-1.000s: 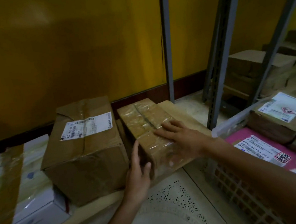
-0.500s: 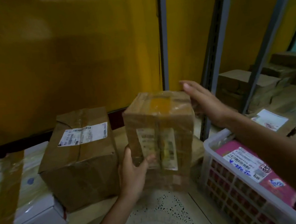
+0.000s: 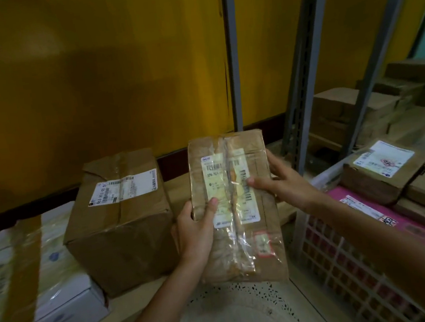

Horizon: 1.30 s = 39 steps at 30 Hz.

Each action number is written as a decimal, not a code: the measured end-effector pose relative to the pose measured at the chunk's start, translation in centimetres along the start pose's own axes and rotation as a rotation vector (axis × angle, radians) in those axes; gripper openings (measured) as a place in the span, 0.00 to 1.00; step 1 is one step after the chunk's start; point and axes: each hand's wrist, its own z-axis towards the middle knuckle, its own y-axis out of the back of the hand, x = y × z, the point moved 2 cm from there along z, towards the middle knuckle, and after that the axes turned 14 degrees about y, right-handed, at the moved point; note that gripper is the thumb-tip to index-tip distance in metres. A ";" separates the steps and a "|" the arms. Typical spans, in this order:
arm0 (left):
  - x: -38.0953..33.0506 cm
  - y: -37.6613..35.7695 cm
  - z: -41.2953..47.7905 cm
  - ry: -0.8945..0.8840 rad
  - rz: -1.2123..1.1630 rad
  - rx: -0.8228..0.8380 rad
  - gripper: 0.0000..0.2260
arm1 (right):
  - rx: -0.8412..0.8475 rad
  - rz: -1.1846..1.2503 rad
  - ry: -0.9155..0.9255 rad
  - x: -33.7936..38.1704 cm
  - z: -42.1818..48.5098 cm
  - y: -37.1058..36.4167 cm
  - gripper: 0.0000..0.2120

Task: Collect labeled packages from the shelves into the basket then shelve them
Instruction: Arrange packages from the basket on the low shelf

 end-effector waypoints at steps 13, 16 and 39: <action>4.1 -1.7 0.3 -0.064 0.391 0.328 0.34 | 0.017 -0.388 -0.346 -7.4 2.4 -1.6 0.35; 4.0 -2.9 -0.3 -0.117 0.353 0.245 0.33 | -0.112 -0.626 -0.369 -6.8 4.0 -2.0 0.31; -1.6 9.2 7.7 -0.371 1.324 0.276 0.36 | -0.137 -0.590 -0.145 -7.9 4.1 -5.6 0.22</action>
